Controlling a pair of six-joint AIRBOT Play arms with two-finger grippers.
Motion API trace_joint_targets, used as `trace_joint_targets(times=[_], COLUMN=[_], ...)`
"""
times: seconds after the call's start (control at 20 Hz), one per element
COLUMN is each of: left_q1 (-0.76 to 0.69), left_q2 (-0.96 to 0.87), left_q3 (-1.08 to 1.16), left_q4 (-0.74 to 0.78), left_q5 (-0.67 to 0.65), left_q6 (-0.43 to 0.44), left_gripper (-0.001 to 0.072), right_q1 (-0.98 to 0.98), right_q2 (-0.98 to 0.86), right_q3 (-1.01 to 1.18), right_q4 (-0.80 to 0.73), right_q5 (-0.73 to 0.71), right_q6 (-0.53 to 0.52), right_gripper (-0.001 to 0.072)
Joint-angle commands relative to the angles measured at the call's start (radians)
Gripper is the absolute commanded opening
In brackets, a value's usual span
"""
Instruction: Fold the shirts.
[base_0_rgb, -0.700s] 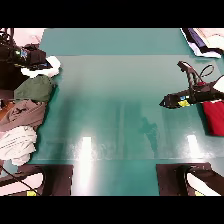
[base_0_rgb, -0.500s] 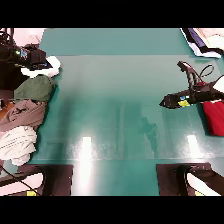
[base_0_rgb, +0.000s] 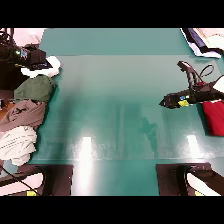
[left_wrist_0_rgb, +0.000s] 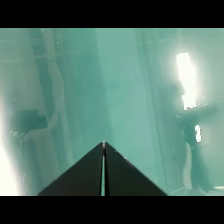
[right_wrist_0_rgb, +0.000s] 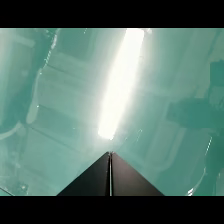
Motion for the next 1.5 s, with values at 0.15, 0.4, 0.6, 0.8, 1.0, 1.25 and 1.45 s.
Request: trace_joint_targets(times=[0.15, 0.4, 0.6, 0.8, 1.0, 1.25, 1.45], left_q1=[0.000, 0.000, 0.003, 0.003, 0.034, 0.097, 0.095], left_q2=[0.000, -0.008, -0.109, -0.305, -0.436, -0.477, -0.477], left_q3=[0.000, 0.000, 0.000, 0.001, 0.001, 0.001, 0.025], left_q4=[-0.025, 0.146, 0.483, 0.578, 0.604, 0.603, 0.561], left_q5=[0.120, 0.292, 0.443, 0.532, 0.631, 0.631, 0.582], left_q6=[0.002, 0.019, -0.083, -0.097, -0.101, -0.133, -0.131], left_gripper=[0.0023, 0.0647, 0.0650, 0.0650, 0.0650, 0.0512, 0.0023], right_q1=[0.001, 0.001, 0.001, 0.001, 0.001, 0.001, 0.001], right_q2=[0.000, 0.000, 0.000, 0.000, 0.001, 0.000, 0.001], right_q3=[0.001, 0.001, 0.001, 0.001, 0.000, -0.002, -0.001], right_q4=[0.000, 0.001, 0.002, 0.001, 0.002, 0.001, 0.001], right_q5=[-0.004, -0.003, 0.017, 0.034, 0.053, 0.033, 0.014], right_q6=[0.000, 0.000, 0.028, 0.033, 0.034, 0.041, 0.042], right_gripper=[0.0021, 0.0021, 0.0021, 0.0021, 0.0021, 0.0021, 0.0021])
